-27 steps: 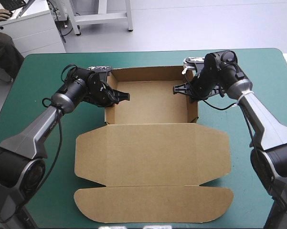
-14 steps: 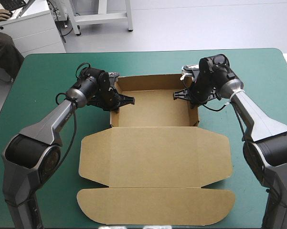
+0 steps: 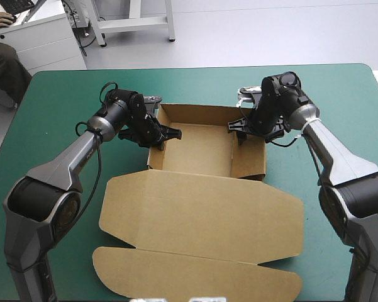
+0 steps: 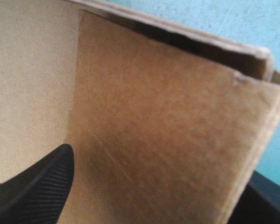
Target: Fold the box
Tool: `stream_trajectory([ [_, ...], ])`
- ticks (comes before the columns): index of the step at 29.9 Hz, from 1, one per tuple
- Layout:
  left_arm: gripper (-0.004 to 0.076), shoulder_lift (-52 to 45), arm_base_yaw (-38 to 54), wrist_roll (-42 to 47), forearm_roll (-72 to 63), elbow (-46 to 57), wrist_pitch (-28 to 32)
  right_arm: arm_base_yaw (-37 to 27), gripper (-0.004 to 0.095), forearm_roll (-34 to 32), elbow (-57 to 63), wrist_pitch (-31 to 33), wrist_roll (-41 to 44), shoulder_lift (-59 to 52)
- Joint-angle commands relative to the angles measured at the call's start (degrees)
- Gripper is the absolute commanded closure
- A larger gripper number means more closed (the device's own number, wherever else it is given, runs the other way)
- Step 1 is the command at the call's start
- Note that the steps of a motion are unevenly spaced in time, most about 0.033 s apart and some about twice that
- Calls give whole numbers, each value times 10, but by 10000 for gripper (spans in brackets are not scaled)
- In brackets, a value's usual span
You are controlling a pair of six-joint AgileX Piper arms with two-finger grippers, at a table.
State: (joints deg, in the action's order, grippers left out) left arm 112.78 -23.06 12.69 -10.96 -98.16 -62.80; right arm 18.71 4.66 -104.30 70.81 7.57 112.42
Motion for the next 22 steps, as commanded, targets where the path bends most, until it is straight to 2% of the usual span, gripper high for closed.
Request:
stream_trajectory([
  [1, 442, -32, -4, -16, -24, -17, 7, -4, 76, -3, -16, 9, 2, -31],
  [4, 320, -32, -4, -17, -16, -17, 7, -4, 76, -2, -16, 9, 9, -31],
  [6, 279, -32, -4, -17, -9, -17, 5, -4, 76, -2, -16, 9, 18, -31],
  [14, 274, -32, -4, -17, 16, -67, -5, -4, 76, -2, -16, 10, 16, -36],
  [22, 274, -32, -4, -17, 74, -196, -108, -28, 76, 0, -17, 10, 16, -99],
])
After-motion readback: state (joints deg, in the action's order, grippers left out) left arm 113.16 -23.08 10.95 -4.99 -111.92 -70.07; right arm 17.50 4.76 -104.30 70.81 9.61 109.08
